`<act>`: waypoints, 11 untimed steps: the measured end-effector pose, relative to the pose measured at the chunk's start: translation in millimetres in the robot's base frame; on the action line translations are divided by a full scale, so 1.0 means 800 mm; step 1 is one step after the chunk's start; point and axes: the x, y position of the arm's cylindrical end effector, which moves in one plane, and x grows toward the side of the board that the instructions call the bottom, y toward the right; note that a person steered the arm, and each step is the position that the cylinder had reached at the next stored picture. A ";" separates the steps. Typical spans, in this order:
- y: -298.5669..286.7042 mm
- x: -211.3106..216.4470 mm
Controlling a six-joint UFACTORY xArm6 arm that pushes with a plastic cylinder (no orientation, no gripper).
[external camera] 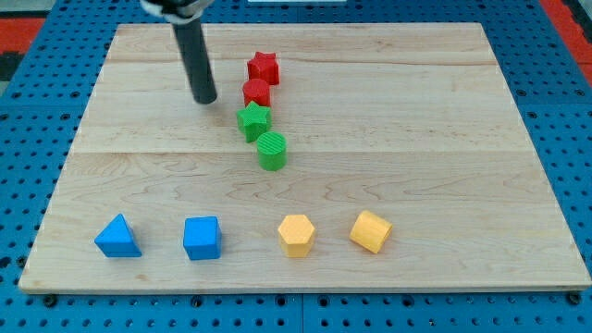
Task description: Slide the red blocks towards the top
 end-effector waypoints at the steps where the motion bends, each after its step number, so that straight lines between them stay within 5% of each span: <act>1: 0.053 -0.036; 3: 0.255 -0.087; 5: 0.151 0.042; 7: 0.053 0.051; 8: -0.031 0.017; 9: 0.005 -0.043; 10: 0.001 -0.047; 11: -0.074 -0.064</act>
